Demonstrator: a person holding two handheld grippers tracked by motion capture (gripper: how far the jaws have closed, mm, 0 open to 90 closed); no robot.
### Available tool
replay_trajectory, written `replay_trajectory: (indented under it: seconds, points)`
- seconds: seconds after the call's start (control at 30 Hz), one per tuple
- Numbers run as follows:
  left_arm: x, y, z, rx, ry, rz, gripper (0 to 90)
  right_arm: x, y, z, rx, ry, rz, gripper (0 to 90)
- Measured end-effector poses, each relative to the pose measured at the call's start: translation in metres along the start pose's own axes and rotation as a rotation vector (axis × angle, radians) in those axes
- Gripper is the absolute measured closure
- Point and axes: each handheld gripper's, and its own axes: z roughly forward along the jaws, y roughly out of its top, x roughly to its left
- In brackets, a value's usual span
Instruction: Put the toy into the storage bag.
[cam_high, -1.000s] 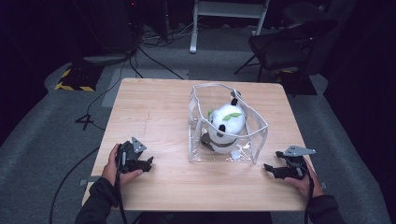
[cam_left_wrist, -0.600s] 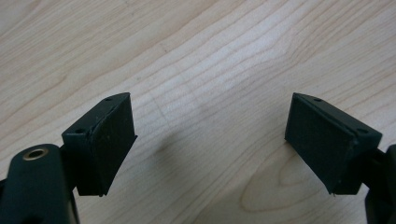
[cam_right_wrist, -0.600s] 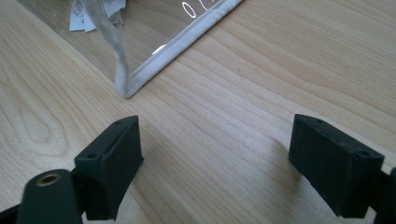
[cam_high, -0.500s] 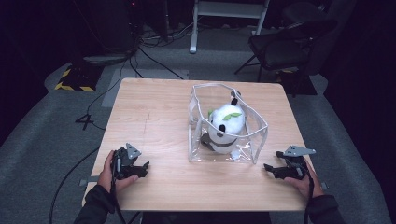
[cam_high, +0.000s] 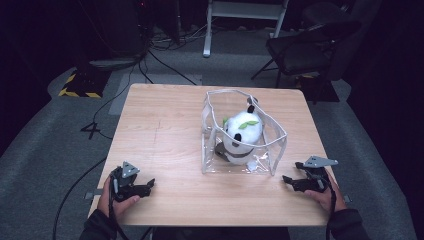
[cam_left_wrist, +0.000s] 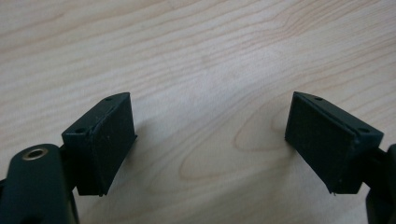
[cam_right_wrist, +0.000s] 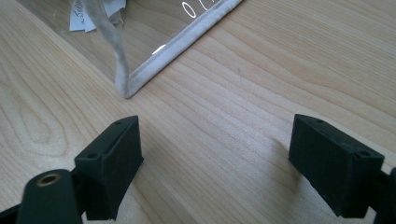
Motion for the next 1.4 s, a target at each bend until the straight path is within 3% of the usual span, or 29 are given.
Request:
replay_trajectory:
  seconds: [0.4, 1.4]
  points:
    - [0.008, -0.019, -0.018, -0.003, 0.019, -0.022, 15.9, 0.0, 0.0, 0.0, 0.0, 0.0, 0.0, 17.1]
    - [0.008, -0.017, -0.016, -0.002, 0.027, -0.027, 15.3, 0.0, 0.0, 0.0, 0.0, -0.001, 0.001, 17.0]
